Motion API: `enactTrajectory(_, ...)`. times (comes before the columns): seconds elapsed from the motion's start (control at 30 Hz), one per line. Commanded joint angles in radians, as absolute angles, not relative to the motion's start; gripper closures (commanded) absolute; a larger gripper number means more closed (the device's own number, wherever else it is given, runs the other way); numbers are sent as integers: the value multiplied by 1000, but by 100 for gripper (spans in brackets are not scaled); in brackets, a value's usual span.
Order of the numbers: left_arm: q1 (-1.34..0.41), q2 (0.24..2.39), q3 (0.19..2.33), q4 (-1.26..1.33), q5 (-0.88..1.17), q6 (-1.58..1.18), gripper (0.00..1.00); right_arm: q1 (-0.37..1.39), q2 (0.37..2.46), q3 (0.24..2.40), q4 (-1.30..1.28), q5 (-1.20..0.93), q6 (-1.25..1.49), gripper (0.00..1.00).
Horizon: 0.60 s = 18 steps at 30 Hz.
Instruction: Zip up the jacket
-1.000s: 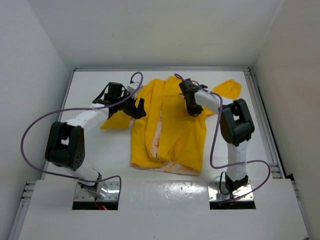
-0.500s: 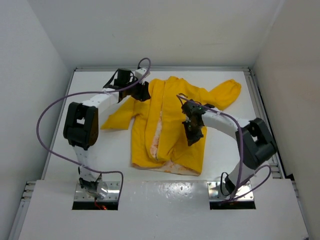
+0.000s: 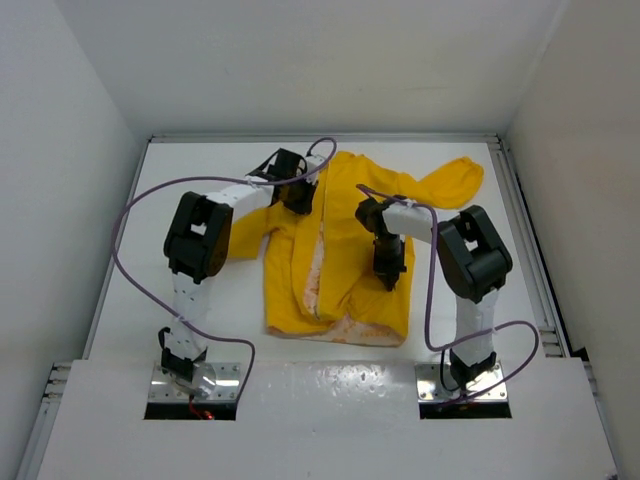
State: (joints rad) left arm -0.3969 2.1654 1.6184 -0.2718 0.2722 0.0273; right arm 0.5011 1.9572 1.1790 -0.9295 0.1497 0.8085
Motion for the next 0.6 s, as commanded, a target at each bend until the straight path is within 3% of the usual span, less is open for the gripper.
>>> enactTrajectory(0.0, -370, 2120, 1562, -394, 143, 37, 87, 451, 2017, 1299, -937, 270, 839, 100)
enactTrajectory(0.13, -348, 2062, 1451, -457, 118, 46, 88, 419, 2072, 1374, -925, 301, 802, 100)
enactTrajectory(0.37, -316, 1994, 1313, -549, 250, 9, 88, 345, 2194, 1581, -855, 348, 675, 100)
enactTrajectory(0.57, -336, 1908, 1183, -514, 437, -86, 88, 302, 2191, 1654, -686, 186, 600, 100)
